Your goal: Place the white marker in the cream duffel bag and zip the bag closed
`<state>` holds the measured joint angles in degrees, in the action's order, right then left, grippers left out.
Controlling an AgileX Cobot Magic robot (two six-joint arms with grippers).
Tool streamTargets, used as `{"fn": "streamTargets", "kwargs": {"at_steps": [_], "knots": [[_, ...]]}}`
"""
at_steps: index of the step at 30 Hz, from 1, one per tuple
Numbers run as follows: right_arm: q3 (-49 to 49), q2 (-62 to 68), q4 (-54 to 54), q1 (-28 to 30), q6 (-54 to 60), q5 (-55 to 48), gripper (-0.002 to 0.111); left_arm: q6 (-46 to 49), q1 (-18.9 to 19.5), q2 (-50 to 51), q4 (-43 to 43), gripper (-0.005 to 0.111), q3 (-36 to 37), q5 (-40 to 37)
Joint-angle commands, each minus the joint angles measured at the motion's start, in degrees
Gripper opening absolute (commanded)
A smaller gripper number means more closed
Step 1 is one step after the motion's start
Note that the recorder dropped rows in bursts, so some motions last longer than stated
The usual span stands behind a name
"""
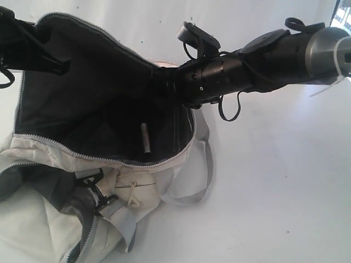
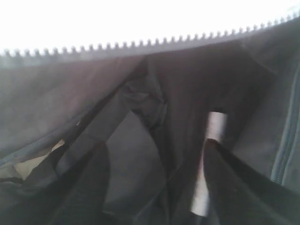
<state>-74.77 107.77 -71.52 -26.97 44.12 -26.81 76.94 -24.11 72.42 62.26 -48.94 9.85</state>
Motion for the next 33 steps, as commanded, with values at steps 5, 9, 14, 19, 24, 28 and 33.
{"fn": "streamTargets", "kwargs": {"at_steps": [5,9,14,19,24,28,33], "knots": [[-0.05,-0.15,0.15,-0.18,0.79,-0.6,0.06,-0.27,-0.04,-0.51,0.4,0.0,-0.47,0.92],[-0.05,-0.28,0.64,0.1,0.68,-3.49,0.06,-0.27,-0.04,-0.51,0.4,0.0,-0.47,0.92],[-0.05,-0.38,1.63,1.58,-2.99,-8.78,0.06,-0.25,-0.04,-0.51,0.4,0.0,-0.47,-2.9],[-0.05,-0.38,9.13,3.39,-9.2,-14.74,0.054,-0.25,-0.04,-0.51,0.25,0.0,-0.47,-11.89],[-0.05,-0.38,19.63,4.34,-13.18,-20.53,0.053,-0.12,-0.04,-0.51,0.25,0.0,-0.47,-16.96],[-0.07,-1.03,24.34,5.54,-17.54,-21.39,0.053,0.0,-0.04,-0.51,-3.16,0.007,-0.47,-21.69],[-0.07,-3.84,29.57,9.24,-20.42,-25.19,0.053,0.0,-0.04,-0.32,-6.23,0.026,-0.47,-25.92]]}}
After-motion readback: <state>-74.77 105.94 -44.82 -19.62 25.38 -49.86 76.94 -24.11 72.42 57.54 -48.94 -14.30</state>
